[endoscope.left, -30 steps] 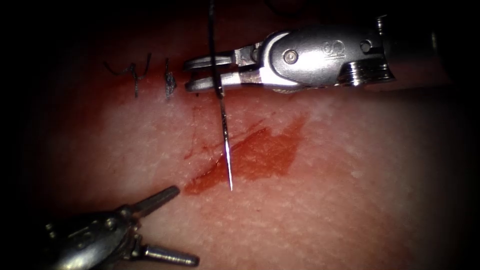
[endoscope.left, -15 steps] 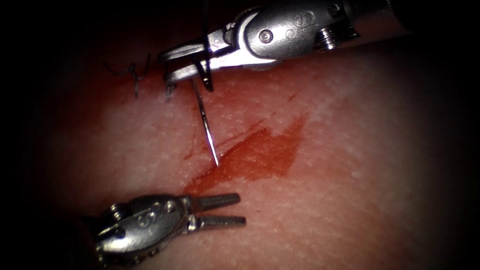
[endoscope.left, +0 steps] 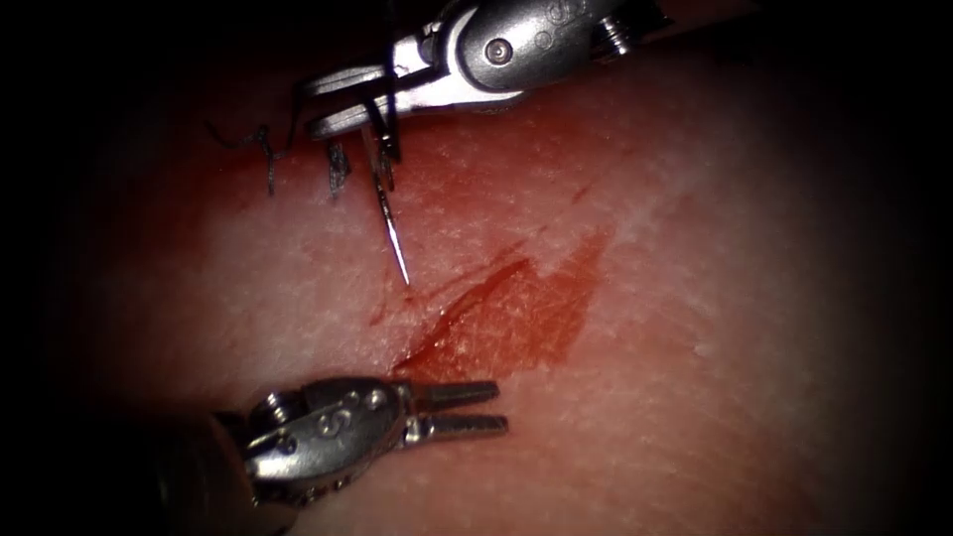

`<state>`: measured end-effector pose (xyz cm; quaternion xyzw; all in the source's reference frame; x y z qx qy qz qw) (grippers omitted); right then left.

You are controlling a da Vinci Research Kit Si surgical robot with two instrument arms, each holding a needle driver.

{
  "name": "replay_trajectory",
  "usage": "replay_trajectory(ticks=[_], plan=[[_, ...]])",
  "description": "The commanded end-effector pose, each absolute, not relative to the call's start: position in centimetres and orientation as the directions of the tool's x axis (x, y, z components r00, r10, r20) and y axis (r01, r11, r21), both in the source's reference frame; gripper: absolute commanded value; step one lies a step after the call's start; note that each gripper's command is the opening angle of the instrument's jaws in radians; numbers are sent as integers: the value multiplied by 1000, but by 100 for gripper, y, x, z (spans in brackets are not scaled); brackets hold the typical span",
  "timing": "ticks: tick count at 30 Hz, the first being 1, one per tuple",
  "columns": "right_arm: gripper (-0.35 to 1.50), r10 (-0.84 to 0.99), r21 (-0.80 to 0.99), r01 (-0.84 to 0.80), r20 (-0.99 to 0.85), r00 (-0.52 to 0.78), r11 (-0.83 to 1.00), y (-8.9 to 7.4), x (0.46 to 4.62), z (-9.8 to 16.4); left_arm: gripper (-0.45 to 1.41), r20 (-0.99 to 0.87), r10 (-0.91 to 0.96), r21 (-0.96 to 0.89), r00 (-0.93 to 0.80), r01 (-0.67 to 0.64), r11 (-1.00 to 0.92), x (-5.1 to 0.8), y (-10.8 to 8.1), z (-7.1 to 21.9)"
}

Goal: Wound Closure

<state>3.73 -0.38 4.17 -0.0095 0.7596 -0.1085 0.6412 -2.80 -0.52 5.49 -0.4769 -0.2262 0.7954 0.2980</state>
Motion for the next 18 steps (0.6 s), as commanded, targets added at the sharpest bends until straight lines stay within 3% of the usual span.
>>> replay_trajectory(ticks=[1, 18], plan=[[-35, -160, -185, 125, -969, -186, 975, -36, 386, 422, 12, -619, 694, -650, -368, -256, -715, -285, -59, 554], [-35, -220, -251, 150, -956, -192, 956, -49, 386, 432, 14, -611, 693, -657, -383, -243, -714, -282, -64, 547]])
